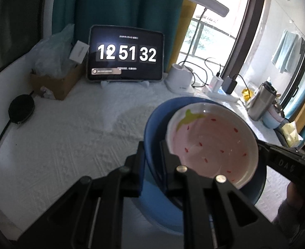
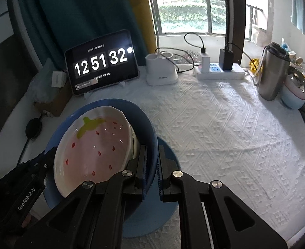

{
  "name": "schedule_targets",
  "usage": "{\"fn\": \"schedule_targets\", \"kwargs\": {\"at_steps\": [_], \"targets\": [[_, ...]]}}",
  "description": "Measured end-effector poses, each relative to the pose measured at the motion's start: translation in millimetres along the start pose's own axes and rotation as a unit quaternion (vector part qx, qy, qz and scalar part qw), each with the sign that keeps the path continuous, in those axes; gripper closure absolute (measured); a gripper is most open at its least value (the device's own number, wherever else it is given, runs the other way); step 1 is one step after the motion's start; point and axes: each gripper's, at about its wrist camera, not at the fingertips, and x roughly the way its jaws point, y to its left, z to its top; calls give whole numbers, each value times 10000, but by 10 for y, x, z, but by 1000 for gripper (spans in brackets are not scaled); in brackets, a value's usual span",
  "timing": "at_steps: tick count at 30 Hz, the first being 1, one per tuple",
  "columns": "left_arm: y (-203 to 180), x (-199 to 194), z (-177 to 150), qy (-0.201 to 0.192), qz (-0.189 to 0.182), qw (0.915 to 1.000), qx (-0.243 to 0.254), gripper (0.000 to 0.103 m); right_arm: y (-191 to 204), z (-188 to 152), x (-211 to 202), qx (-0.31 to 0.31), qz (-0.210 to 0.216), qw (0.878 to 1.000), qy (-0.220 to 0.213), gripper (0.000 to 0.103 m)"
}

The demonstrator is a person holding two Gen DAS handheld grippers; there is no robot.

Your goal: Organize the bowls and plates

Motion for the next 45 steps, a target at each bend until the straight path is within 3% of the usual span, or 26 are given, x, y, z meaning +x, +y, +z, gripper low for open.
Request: {"fn": "schedule_targets", "kwargs": {"at_steps": [9,30,45], "targets": [[-2,70,-60,96,57,9999,40,90,-19,-65,168,68,12,9998,201,93],[-29,104,-118,154,125,9997,162,87,-73,-112,149,146,-10,9998,138,92],[-74,-20,-198,88,237,9992,295,83,-74,-185,59,-137,-124,9998,123,81]]}}
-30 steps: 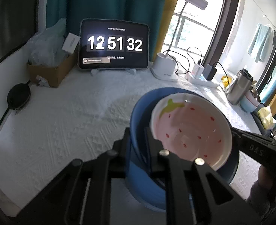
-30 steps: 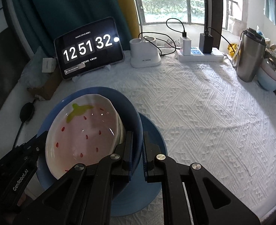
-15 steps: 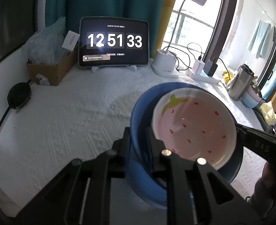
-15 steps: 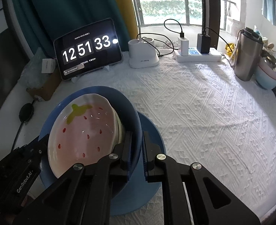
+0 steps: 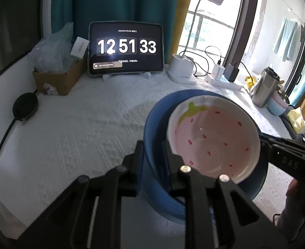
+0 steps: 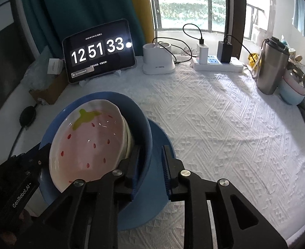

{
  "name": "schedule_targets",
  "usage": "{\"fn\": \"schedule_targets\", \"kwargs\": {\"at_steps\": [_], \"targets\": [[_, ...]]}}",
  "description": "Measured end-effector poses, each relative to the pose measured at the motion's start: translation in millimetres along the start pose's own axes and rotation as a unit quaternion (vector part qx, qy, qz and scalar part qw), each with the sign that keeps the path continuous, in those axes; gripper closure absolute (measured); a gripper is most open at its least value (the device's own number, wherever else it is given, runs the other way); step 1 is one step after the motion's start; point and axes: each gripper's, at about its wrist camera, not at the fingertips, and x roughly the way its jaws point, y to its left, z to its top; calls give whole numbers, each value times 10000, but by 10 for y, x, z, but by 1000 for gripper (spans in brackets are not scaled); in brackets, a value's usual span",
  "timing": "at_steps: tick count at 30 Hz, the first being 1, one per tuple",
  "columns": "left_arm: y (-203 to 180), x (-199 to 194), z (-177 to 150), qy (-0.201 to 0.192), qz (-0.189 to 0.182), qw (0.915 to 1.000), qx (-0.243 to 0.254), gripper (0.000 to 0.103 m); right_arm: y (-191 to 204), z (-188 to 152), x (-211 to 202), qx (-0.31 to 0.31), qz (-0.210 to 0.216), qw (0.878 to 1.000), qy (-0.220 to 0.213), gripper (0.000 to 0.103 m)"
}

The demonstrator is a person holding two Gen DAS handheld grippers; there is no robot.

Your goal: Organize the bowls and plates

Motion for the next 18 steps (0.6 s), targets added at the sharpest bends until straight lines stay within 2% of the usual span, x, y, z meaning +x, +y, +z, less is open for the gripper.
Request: {"fn": "schedule_targets", "kwargs": {"at_steps": [7,11,18], "targets": [[-2,-107,-46,-113,212,9997,19,68,8,-53,-109,-37,36,10000,-40,79],[12,-174,-59,-166,203,9997,-6,57,4,-84,-171,-36,59,10000,-54,77],[-63,-321,-99,-269,116,9996,-11,53,-7,-136,-302,-51,56,9999,-118,76]]}}
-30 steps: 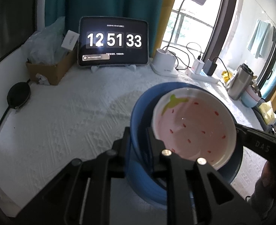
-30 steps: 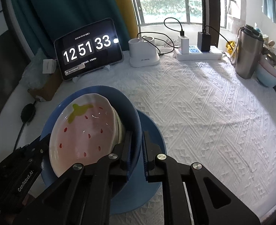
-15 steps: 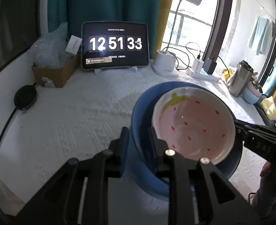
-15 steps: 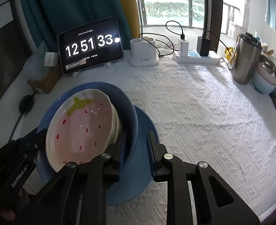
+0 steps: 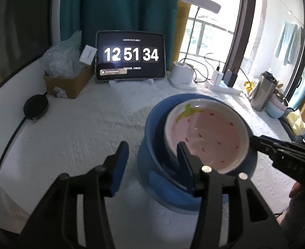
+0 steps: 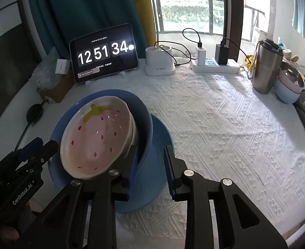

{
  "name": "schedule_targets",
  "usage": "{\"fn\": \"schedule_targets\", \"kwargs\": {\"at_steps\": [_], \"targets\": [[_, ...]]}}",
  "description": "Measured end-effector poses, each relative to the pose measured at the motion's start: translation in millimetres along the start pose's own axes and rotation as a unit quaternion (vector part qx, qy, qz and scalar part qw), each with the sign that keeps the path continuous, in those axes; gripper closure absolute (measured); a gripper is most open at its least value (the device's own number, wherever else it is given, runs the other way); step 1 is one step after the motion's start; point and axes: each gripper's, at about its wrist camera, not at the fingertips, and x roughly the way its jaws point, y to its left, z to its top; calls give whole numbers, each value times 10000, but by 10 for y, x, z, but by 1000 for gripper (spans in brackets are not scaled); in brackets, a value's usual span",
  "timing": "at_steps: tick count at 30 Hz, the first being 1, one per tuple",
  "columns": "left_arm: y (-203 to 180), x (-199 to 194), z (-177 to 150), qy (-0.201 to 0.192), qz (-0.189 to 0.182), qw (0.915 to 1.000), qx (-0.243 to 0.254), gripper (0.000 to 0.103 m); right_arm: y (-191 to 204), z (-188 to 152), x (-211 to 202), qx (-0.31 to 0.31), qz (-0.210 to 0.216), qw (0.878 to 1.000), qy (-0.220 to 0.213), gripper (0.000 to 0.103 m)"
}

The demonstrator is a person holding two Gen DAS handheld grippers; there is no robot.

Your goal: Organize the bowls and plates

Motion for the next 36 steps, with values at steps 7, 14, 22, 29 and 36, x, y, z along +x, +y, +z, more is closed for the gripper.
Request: {"fn": "schedule_targets", "kwargs": {"at_steps": [7,14,22,29,36], "targets": [[-99,-171,-34,-139,-61,9998,141,52,-8,-50,-146,-27,-54,9999,-87,76],[-201,-363,-83,-316,-121,9990,276,40,-61,-101,-316,23,-107,9997,-217,76],[-336,-590,-109,-528,-268,9974,420,34,-141,-174,-567,72,-202,9988,-431,76],[-461,-822,-123,-802,-426,9940,605,23,-235,-253,-804,147,-339,9974,-624,76],[-531,-1045,-96,-1092,-524,9897,764,14,-304,-330,-1017,206,-454,9955,-811,76]]}}
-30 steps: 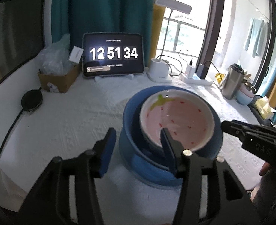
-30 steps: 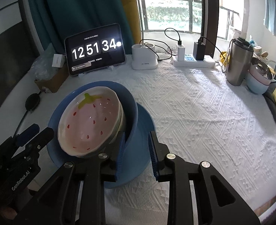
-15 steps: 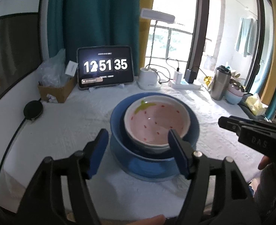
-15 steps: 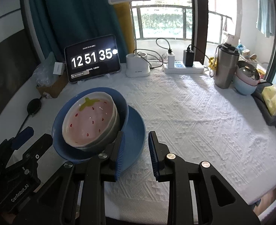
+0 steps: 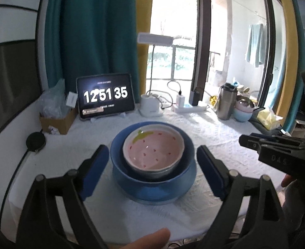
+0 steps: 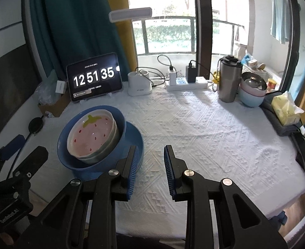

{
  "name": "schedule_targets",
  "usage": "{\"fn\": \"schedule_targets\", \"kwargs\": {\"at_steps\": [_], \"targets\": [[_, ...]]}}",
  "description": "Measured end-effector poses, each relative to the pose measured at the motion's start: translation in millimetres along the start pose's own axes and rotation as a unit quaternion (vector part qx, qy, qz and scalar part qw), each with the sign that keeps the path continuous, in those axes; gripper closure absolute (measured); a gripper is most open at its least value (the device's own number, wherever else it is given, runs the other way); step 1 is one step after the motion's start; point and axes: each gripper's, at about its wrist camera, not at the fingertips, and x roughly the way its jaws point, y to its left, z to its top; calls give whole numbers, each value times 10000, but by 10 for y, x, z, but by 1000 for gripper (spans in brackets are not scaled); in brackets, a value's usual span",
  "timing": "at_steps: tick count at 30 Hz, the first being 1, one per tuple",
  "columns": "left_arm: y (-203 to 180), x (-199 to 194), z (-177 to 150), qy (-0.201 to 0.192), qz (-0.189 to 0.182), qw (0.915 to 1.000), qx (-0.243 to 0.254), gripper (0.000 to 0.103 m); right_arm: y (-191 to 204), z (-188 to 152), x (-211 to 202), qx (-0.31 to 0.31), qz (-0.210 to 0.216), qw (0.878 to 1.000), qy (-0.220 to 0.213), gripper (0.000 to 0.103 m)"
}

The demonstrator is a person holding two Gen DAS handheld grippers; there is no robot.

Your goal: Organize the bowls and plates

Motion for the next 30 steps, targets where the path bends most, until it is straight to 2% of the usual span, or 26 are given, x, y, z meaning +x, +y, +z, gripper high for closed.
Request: {"fn": "schedule_targets", "kwargs": {"at_steps": [11,18,22,30], "targets": [[-136,-269,112,-411,-144,9989,149,13,-96,13,-354,28,-82,9992,-390,76],[-186,-478,179,-821,-282,9961,168,12,-129,30,-565,10,-74,9980,-621,76],[-186,-580,233,-1022,-183,9945,119,11,-146,46,-727,-28,-77,9963,-852,75],[-196,-710,292,-1214,-250,9922,105,4,-121,43,-1083,-205,-82,9883,-1509,47]]}}
